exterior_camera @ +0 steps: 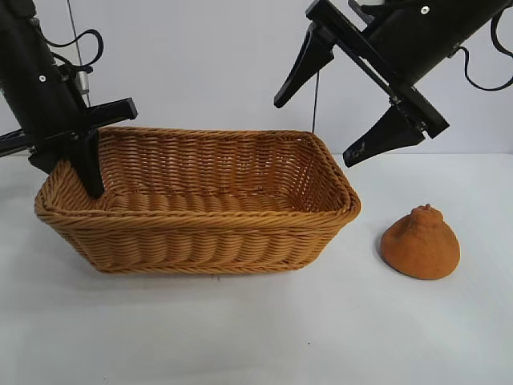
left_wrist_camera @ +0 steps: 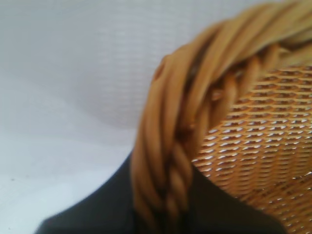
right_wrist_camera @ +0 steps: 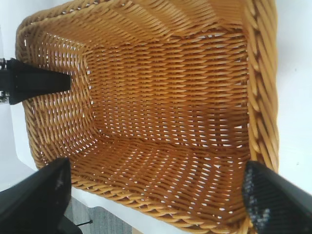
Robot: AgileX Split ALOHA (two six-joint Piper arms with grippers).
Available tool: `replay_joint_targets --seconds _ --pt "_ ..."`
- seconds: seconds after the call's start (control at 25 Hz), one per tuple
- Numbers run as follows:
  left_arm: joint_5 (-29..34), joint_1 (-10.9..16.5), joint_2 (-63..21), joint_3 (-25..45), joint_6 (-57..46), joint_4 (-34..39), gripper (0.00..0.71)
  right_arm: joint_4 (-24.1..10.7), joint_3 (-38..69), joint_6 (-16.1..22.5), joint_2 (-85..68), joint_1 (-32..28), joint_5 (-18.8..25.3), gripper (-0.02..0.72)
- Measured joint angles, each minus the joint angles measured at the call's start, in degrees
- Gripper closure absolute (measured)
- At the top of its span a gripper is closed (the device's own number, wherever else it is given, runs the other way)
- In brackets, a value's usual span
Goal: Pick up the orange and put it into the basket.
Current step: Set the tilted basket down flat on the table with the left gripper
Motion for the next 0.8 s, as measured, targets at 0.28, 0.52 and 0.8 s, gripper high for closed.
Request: replay_joint_targets --seconds 0.28,0.52,0.8 --pt "-4.5 0.0 1.4 3.4 0.0 -0.9 0.625 0.0 0.0 0.0 0.0 0.0 0.1 0.052" --pt "-4.7 0.0 1.4 3.9 0.0 -2.2 0.343 0.0 0.0 0.0 0.0 0.0 0.2 0.052" --pt "-4.4 0.0 0.5 3.6 0.0 -2.6 0.061 0.0 0.0 0.0 0.0 0.0 0.2 0.052"
